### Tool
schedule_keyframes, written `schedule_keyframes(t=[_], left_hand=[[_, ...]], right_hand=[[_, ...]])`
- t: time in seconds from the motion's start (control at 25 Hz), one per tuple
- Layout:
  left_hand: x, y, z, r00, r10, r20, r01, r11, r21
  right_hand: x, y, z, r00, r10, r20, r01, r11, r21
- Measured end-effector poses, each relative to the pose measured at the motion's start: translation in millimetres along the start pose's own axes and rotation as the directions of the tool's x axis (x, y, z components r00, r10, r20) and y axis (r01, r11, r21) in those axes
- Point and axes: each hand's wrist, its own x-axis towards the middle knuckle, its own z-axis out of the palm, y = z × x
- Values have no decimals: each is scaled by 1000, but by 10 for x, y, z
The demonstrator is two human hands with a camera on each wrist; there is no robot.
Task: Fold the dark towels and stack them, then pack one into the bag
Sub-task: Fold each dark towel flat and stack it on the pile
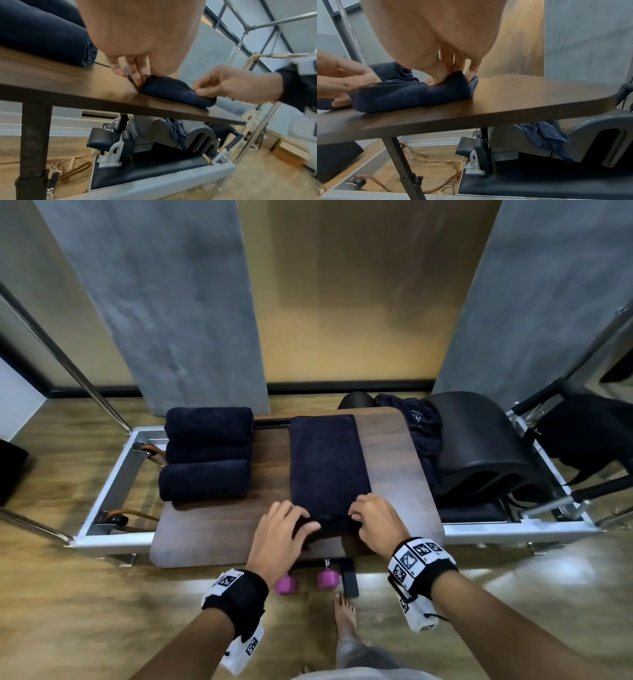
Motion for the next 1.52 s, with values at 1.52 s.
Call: schedule_keyframes(t=[1.52], left_hand=[[768, -48, 71, 980, -149, 131, 139, 987, 84]], right_hand=[[363, 146, -120, 981, -191, -40, 187, 979, -83]])
